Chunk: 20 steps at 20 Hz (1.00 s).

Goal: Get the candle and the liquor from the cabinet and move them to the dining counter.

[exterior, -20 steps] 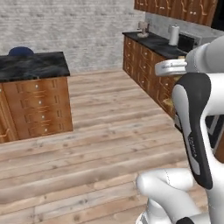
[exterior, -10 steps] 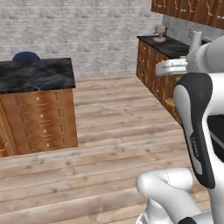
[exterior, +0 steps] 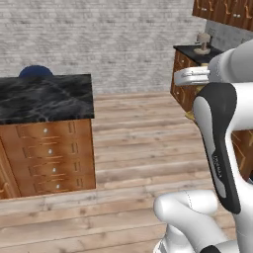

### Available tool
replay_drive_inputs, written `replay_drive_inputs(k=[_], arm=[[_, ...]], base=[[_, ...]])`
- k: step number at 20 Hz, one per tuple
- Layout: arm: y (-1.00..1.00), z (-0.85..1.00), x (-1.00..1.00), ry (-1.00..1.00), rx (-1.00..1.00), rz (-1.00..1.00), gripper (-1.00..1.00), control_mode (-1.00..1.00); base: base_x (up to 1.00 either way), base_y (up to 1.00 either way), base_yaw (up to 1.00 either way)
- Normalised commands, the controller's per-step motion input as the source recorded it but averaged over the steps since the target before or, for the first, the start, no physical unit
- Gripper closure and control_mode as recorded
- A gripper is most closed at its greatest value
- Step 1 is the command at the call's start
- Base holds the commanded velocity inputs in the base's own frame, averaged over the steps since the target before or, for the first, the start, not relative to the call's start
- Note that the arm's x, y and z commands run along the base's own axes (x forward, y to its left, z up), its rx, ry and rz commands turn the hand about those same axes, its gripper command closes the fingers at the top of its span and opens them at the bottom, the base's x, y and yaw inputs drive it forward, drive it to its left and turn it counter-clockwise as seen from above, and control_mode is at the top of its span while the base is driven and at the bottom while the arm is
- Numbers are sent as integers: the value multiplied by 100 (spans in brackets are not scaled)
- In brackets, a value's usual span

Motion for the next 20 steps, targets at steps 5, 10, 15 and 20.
replay_drive_inputs(k=[5, 10, 15, 20], arm=[[0, 0, 0, 0, 0, 0, 100, 100], [0, 0, 0, 0, 0, 0, 100, 100], [0, 0, 0, 0, 0, 0, 100, 100], [0, 0, 0, 0, 0, 0, 100, 100]], base=[[100, -47, 3], [100, -38, 0], [100, -58, 0], [100, -76, 2]])
